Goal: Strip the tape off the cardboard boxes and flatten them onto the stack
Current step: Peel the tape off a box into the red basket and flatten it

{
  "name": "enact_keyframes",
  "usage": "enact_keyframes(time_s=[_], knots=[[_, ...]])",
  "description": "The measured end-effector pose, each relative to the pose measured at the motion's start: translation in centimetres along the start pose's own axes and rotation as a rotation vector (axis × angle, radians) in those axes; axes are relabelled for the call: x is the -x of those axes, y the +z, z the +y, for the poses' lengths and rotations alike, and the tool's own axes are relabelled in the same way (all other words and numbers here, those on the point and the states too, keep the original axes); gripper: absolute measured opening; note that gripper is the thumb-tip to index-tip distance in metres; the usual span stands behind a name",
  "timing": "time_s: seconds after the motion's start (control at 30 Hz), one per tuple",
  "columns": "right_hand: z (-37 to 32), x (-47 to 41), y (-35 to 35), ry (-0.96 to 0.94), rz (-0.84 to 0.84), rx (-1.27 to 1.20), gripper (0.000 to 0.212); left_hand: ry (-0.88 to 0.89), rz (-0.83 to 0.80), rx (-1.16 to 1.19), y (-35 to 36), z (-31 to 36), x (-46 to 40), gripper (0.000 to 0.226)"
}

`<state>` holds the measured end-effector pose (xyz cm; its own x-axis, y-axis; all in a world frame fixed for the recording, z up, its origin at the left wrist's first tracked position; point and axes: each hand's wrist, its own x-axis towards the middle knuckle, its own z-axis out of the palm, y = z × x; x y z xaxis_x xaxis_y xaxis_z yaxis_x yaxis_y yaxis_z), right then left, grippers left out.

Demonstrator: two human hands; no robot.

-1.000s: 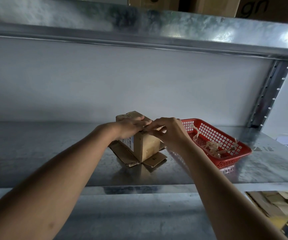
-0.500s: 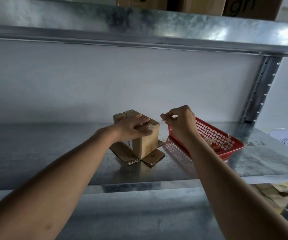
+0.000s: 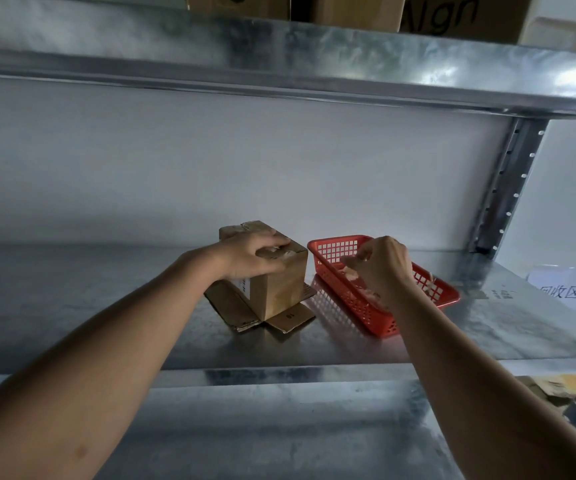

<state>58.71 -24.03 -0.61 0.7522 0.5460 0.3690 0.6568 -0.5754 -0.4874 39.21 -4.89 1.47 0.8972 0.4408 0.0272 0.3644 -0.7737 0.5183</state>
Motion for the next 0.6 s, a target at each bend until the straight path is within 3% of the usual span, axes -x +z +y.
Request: enact_keyframes(time_s=[0.43, 0.6], knots=[[2.8, -0.6, -0.2, -0.048, -0.070, 0.045, 0.002, -0.046, 0.020, 0.009, 1.1, 0.1, -0.8, 0.066], [2.6, -0.8, -0.3, -0.036, -0.014, 0.115, 0.026, -0.064, 0.037, 0.012, 1.3, 0.5, -0.4, 0.064]])
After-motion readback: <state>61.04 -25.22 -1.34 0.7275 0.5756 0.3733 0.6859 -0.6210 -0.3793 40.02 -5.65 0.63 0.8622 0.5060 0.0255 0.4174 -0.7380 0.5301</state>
